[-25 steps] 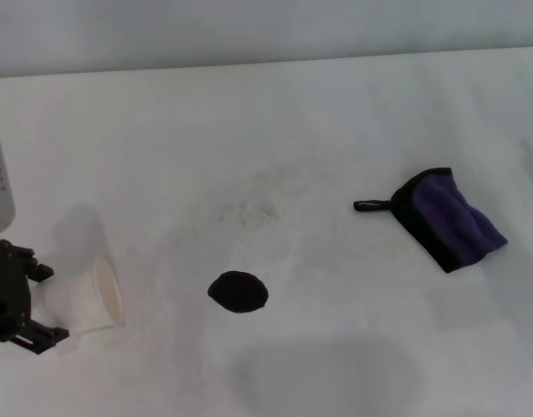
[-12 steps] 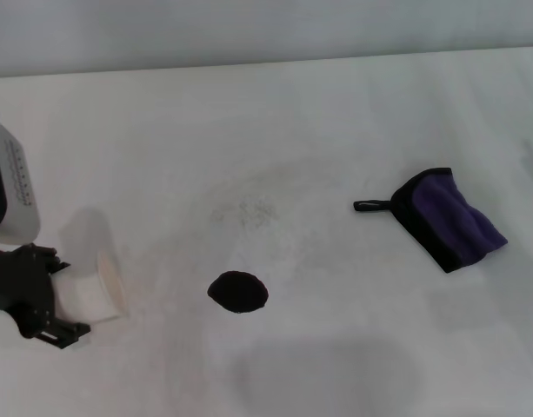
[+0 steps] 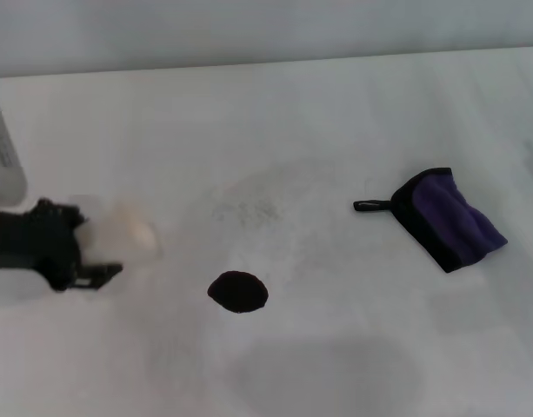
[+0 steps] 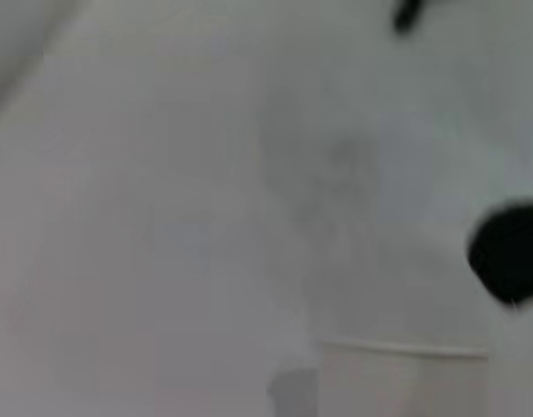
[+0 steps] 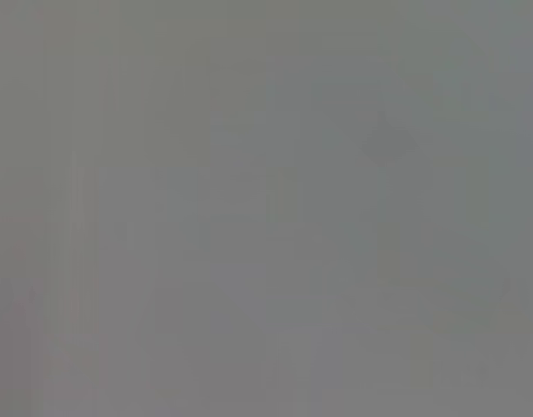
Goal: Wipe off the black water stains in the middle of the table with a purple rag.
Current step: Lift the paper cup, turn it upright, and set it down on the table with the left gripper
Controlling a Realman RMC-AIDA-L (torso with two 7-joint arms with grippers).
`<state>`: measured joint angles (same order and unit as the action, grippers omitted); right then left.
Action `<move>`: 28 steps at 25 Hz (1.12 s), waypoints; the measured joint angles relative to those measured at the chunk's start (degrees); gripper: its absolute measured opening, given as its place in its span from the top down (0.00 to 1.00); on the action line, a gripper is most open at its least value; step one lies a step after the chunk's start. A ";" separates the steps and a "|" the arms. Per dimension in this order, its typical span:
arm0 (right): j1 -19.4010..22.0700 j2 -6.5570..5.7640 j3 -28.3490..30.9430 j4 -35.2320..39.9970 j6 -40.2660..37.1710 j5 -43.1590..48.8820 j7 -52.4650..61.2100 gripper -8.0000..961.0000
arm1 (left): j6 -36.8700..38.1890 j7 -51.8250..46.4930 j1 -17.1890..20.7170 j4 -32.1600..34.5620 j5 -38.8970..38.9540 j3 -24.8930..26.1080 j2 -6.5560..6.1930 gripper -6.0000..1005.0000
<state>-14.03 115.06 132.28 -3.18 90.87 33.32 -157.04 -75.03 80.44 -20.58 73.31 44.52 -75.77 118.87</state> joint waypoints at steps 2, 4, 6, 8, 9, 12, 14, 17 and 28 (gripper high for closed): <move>0.01 -0.01 0.00 -0.02 0.39 0.12 0.02 0.09 | 2.04 2.59 0.85 -0.94 4.82 1.67 0.02 0.27; 0.00 -0.01 -0.06 -0.03 0.53 0.32 0.01 0.09 | 4.53 5.54 1.64 -2.61 10.56 2.45 0.01 0.29; 0.01 -0.02 -0.11 -0.04 0.53 0.40 -0.03 0.09 | 7.06 8.07 2.23 -4.12 15.20 2.53 0.02 0.32; 0.06 -0.07 -0.25 -0.07 0.53 0.45 -0.06 0.09 | 9.93 11.74 2.87 -6.54 20.68 2.61 0.03 0.34; 0.11 -0.09 -0.31 -0.11 0.53 0.47 -0.06 0.09 | 11.09 14.03 2.98 -8.12 23.99 2.68 0.04 0.35; 0.40 -0.11 -0.36 -0.29 0.58 0.51 -0.08 0.09 | 14.22 20.08 2.94 -13.09 32.87 3.11 0.05 0.39; 0.50 -0.11 -0.36 -0.34 0.60 0.51 -0.08 0.09 | 15.94 24.85 2.50 -17.39 39.13 4.03 0.03 0.40; 0.59 -0.12 -0.36 -0.34 0.60 0.56 -0.10 0.09 | 16.48 32.85 0.92 -25.22 49.00 5.95 -0.20 0.42; 0.58 -0.20 -0.44 -0.20 0.19 0.70 -1.09 0.09 | 17.69 45.55 -3.25 -44.19 63.33 8.16 0.03 0.43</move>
<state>-13.44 114.87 131.83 -3.38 91.06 34.02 -158.13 -57.34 125.99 -23.82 29.13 107.85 -67.61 118.91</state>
